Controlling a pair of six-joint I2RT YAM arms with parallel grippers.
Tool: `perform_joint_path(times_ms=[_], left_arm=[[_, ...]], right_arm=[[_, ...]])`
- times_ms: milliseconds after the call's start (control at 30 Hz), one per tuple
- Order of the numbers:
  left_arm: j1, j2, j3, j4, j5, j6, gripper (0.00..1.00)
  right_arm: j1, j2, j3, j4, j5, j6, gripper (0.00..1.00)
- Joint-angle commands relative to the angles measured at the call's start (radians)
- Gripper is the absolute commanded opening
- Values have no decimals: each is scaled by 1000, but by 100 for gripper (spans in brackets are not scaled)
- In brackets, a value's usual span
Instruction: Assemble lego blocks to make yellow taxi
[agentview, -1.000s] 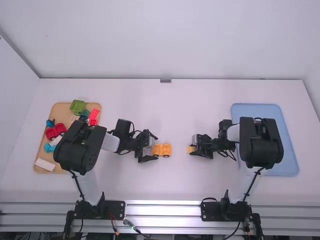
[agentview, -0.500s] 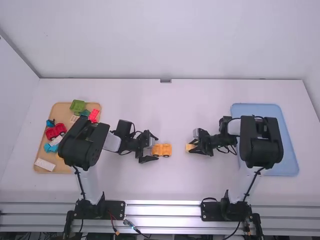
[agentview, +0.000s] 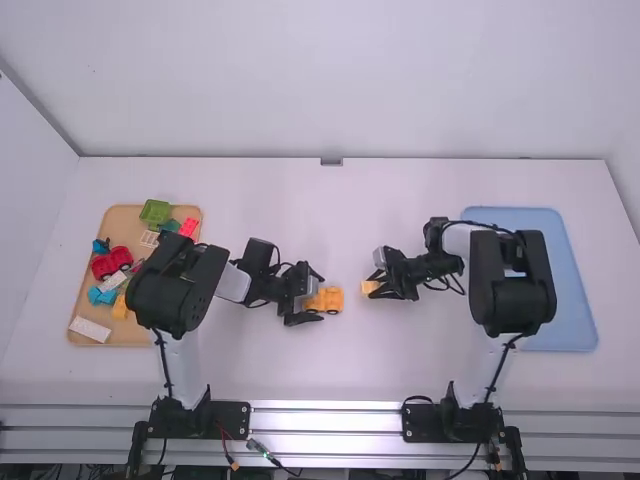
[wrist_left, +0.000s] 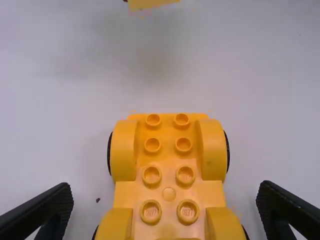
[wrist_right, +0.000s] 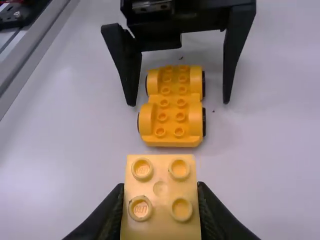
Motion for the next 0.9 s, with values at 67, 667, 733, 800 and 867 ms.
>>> perform_joint_path(times_ms=[67, 667, 733, 800, 867], left_arm=[[-6, 14, -2, -5, -20, 4, 88], [-10, 14, 4, -8, -12, 4, 86], [-10, 14, 3, -4, -12, 4, 86], [-10, 14, 4, -5, -12, 4, 85], [-10, 14, 3, -6, -13, 5, 84]], right_arm=[[22, 12, 37, -2, -40, 62, 17], [92, -218, -136, 404, 14, 492, 10], [130, -265, -198, 518, 79, 579, 9], [161, -300, -246, 586, 97, 603, 9], [178, -317, -279, 639, 100, 623, 9]])
